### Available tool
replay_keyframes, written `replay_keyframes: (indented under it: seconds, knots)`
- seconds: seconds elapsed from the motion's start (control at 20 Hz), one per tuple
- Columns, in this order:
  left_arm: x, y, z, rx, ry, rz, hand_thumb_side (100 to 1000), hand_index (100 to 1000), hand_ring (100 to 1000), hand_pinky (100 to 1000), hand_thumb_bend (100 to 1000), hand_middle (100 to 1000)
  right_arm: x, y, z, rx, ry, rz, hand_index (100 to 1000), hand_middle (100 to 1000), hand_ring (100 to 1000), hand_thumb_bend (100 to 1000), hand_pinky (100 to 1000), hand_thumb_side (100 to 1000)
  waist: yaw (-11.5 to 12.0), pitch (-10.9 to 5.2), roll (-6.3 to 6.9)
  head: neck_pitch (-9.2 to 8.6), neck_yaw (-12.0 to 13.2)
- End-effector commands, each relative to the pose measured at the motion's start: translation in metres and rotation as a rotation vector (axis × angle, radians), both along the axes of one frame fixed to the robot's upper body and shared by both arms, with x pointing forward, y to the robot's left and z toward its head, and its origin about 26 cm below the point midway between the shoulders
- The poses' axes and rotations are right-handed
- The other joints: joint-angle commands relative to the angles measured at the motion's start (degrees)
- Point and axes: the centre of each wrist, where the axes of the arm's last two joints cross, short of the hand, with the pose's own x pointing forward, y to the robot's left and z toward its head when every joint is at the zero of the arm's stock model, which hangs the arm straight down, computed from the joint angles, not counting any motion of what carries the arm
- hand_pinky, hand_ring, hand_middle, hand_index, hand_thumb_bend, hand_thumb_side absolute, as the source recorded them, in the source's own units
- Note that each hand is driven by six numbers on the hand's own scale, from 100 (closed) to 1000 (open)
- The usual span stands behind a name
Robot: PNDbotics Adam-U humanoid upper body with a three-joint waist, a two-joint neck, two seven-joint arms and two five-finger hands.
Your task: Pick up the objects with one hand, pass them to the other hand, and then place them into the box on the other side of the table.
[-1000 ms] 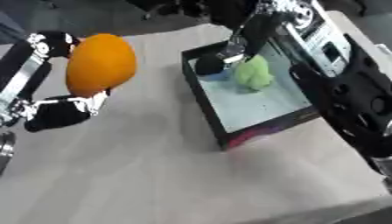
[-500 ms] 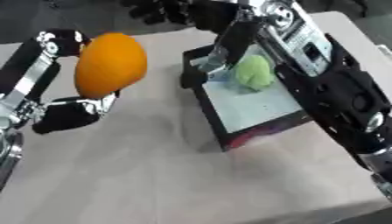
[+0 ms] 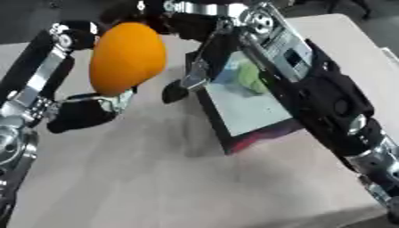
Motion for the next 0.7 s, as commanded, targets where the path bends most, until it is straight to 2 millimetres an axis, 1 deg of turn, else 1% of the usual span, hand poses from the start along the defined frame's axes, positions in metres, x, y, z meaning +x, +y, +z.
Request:
replay_keyframes:
  seconds: [0.05, 0.15, 0.25, 0.3, 0.45, 0.65, 0.7]
  knots:
    - [-0.0039, -0.0065, 0.0094, -0.012, -0.037, -0.026, 100, 418, 584, 848, 100, 541, -0.0014, 0.0044, 0.0097, 0.008, -0.031, -0.010, 1000, 1000, 1000, 570, 1000, 233, 0.22, -0.75, -0.81, -0.71, -0.40]
    - [-0.0045, -0.0084, 0.0095, -0.014, -0.034, -0.033, 100, 419, 584, 848, 100, 541, -0.0006, 0.0062, 0.0090, 0.024, -0.025, -0.018, 1000, 1000, 1000, 551, 1000, 210, 0.32, -0.64, -0.78, -0.70, -0.47]
    - [-0.0042, -0.0088, 0.0086, -0.014, -0.029, -0.033, 100, 420, 584, 849, 100, 540, 0.0000, 0.0064, 0.0086, 0.052, -0.011, -0.033, 961, 1000, 1000, 526, 998, 179, 0.31, -0.55, -0.77, -0.62, -0.43]
    - [-0.0038, -0.0086, 0.0079, -0.013, -0.027, -0.030, 100, 420, 583, 849, 100, 540, 0.0003, 0.0058, 0.0086, 0.067, -0.003, -0.044, 920, 984, 1000, 498, 990, 149, 0.28, -0.52, -0.77, -0.58, -0.36]
    - [-0.0023, -0.0075, 0.0055, -0.012, -0.018, -0.018, 100, 422, 582, 850, 100, 540, 0.0005, 0.0041, 0.0088, 0.114, 0.030, -0.082, 854, 911, 1000, 457, 978, 100, 0.19, -0.40, -0.75, -0.53, -0.13]
    - [-0.0024, -0.0074, 0.0046, -0.018, -0.013, -0.014, 100, 426, 582, 851, 100, 541, -0.0006, 0.0048, 0.0076, 0.156, 0.063, -0.128, 758, 810, 957, 390, 962, 100, 0.11, -0.27, -0.67, -0.59, -0.08]
    - [-0.0023, -0.0072, 0.0043, -0.017, -0.012, -0.012, 100, 426, 582, 851, 100, 541, -0.0011, 0.0052, 0.0071, 0.160, 0.069, -0.135, 745, 797, 947, 380, 960, 100, 0.08, -0.25, -0.65, -0.59, -0.07]
